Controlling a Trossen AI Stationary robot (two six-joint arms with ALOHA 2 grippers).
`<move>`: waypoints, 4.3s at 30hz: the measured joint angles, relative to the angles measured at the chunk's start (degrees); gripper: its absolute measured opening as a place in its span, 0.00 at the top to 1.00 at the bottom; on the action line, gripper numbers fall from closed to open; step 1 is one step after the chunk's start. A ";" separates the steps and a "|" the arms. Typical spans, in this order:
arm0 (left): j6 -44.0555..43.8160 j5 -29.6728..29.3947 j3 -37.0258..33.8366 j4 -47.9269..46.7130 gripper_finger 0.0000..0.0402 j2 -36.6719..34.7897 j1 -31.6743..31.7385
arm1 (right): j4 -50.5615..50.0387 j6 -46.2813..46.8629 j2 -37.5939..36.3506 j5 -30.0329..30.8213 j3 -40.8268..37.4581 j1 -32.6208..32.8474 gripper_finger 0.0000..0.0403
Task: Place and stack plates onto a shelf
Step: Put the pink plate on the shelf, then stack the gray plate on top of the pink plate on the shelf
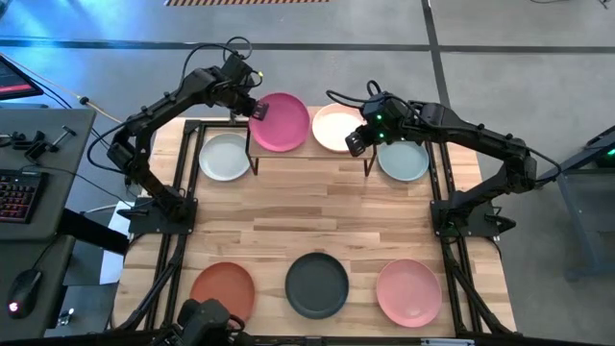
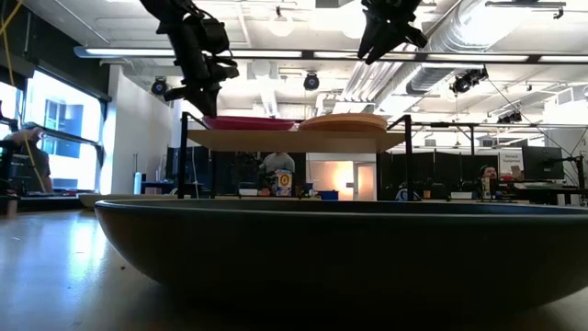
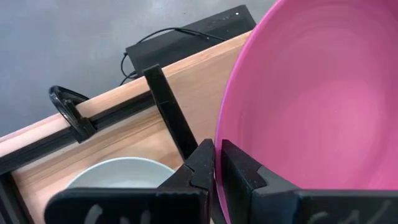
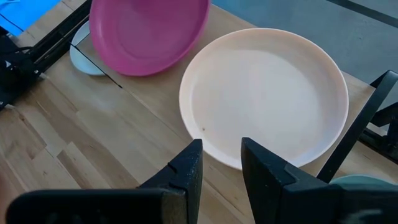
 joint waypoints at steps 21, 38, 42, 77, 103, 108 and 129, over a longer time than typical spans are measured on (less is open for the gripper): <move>1.49 2.91 0.00 3.18 0.90 0.00 -0.11 | -0.29 0.01 0.00 0.03 0.00 0.01 0.78; 9.76 2.71 0.00 -10.81 0.87 -5.47 0.07 | -0.31 0.01 0.00 0.01 0.00 0.01 0.78; 13.84 2.58 0.00 -18.64 0.87 -7.91 -0.41 | -0.31 0.01 0.00 0.03 0.00 0.01 0.78; 13.05 0.91 -43.15 -5.27 0.86 -29.03 -0.46 | -0.29 0.04 0.00 -0.71 0.00 0.05 0.78; 13.59 -0.32 -43.15 0.72 0.74 -16.42 -10.64 | -0.34 0.21 0.00 -0.89 0.00 0.05 0.78; 14.01 -0.85 -43.15 2.41 0.74 -13.95 -10.80 | -0.67 0.14 0.00 -0.88 0.00 0.06 0.78; 15.21 -2.52 -43.08 -3.93 0.74 -12.88 -11.45 | -1.54 0.04 0.00 -0.65 0.00 0.07 0.78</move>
